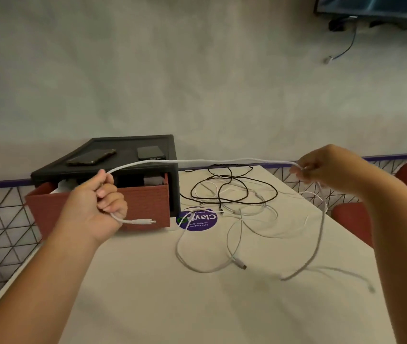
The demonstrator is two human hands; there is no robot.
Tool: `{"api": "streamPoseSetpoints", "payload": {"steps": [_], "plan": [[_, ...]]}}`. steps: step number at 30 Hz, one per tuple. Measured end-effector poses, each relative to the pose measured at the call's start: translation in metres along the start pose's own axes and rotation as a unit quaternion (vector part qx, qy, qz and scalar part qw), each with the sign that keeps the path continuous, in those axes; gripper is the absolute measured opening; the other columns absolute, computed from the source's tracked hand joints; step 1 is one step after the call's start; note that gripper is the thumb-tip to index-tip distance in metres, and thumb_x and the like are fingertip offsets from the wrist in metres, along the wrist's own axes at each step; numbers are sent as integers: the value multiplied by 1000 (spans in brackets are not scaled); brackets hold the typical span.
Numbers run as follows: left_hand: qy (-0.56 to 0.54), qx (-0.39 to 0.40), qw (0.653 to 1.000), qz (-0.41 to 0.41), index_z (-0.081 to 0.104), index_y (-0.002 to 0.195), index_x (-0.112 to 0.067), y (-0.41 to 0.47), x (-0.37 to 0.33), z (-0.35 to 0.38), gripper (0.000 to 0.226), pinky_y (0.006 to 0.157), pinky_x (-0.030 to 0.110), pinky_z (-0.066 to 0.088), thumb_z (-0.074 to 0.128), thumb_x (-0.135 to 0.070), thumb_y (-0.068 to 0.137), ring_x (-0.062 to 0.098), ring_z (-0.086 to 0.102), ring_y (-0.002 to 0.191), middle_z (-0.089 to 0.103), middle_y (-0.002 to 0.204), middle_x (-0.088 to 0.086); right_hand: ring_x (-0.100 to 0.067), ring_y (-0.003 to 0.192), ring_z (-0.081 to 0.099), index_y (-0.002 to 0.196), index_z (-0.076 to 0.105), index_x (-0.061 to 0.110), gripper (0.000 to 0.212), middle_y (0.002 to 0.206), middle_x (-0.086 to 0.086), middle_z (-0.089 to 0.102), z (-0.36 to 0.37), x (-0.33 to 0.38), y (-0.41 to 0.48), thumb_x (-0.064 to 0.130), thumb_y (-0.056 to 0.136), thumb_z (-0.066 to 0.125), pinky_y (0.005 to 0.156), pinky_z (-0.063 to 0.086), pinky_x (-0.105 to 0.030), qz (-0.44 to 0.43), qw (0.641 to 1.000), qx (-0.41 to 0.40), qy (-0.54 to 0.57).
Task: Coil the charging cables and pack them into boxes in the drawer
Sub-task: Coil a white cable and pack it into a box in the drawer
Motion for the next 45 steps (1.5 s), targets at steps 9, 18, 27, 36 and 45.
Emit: {"api": "streamPoseSetpoints", "payload": {"steps": [9, 18, 27, 36, 45], "plan": [[-110, -64, 990, 52, 57, 88, -14, -11, -9, -26, 25, 36, 11, 23, 36, -21, 99, 5, 27, 30, 39, 40, -11, -28, 70, 43, 83, 50, 22, 24, 79, -5, 51, 1, 70, -2, -2, 85, 47, 54, 24, -28, -114, 957, -168, -210], [5, -82, 995, 61, 57, 79, -25, -1, -3, -44, 32, 42, 14, 28, 35, -36, 99, 1, 34, 35, 45, 46, -13, -25, 78, 53, 67, 50, 24, 26, 84, -1, 56, 108, 53, 11, 2, 80, 44, 59, 39, -23, -94, 960, 65, -255], [125, 10, 989, 76, 62, 86, -20, 22, 25, -2, 25, 51, 20, 28, 43, -34, 96, 1, 30, 36, 40, 46, -11, -21, 123, 47, 140, 38, 25, 53, 137, -2, 49, 166, 83, 22, 28, 90, 56, 99, 41, -34, -98, 985, 140, -24], [92, 140, 985, 39, 69, 69, -13, 39, 43, 39, 27, 39, 16, 32, 53, -33, 77, 2, 24, 32, 27, 38, -9, -13, 140, 23, 148, 15, 31, 61, 153, 7, 26, 162, 122, 48, 31, 96, 47, 109, 24, -29, -91, 948, -28, 303], [-27, 218, 974, 56, 70, 68, -13, 41, 21, 37, 18, 39, 16, 35, 64, -29, 62, 3, 27, 32, 28, 38, -8, -4, 56, 48, 89, 57, 34, 20, 59, 10, 53, 167, 118, 58, 17, 95, 48, 62, 47, -31, -86, 879, -39, 468]]}}
Point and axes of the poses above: each hand's wrist, its own y-axis towards the middle knuckle, its own z-axis out of the palm, x = y × z, the point moved 6 cm from there along y, towards the middle knuckle
